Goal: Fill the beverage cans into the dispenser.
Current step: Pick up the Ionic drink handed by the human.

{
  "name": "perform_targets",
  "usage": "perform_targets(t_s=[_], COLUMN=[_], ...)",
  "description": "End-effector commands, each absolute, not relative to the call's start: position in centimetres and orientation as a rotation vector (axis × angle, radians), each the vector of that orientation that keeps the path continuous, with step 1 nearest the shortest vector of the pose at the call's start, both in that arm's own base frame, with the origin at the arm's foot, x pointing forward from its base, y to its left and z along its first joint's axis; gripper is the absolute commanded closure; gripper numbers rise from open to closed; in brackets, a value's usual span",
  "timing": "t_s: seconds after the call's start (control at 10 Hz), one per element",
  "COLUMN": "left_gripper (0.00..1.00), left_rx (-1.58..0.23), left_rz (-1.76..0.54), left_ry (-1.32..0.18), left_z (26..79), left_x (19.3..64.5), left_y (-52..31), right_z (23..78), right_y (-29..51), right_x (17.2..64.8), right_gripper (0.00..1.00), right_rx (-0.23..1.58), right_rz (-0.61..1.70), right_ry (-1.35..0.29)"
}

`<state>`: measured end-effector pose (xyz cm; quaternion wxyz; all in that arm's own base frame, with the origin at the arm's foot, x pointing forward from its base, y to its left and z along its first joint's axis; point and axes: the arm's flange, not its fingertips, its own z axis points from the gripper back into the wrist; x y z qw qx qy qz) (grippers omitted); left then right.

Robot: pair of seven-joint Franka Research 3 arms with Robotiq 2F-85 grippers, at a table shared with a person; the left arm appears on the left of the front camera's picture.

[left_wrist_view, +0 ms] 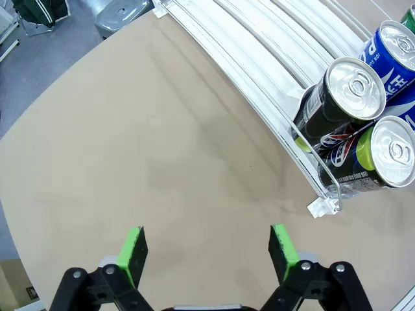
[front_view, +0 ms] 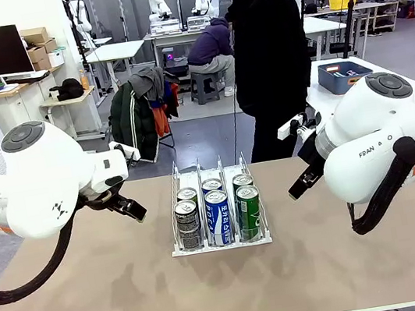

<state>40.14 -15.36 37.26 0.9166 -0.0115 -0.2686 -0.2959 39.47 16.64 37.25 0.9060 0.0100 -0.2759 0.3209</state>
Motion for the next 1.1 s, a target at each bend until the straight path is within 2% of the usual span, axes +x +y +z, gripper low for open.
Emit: perform_targets(t_s=[0.0, 0.1, 0.4, 0.5, 0.8, 1.0], left_gripper=[0.0, 0.0, 0.0, 0.0, 0.0, 0.0], left_rx=[-0.05, -0.101, -0.191, -0.221, -0.298, -0.315], left_rz=[-0.637, -0.651, -0.735, -0.814, -0.925, -0.958], left_ry=[-0.49, -0.424, -0.377, -0.436, -0.462, -0.495], left_z=[37.7, 37.9, 40.1, 41.4, 47.1, 49.1], left_x=[39.1, 39.3, 40.1, 40.1, 40.4, 40.9], left_y=[-15.7, -15.1, -12.9, -11.7, -9.1, -7.8], right_z=[37.4, 38.0, 41.1, 42.6, 48.9, 51.7], right_y=[17.2, 17.0, 15.5, 14.8, 12.1, 10.0], right_x=[39.0, 39.4, 41.5, 42.1, 42.8, 43.6], right_gripper=[0.0, 0.0, 0.0, 0.0, 0.0, 0.0], right_rx=[0.031, 0.121, 0.209, 0.226, 0.284, 0.317], right_rz=[0.634, 0.66, 0.706, 0.699, 0.748, 0.759], right_ry=[-0.557, -0.493, -0.462, -0.482, -0.565, -0.6])
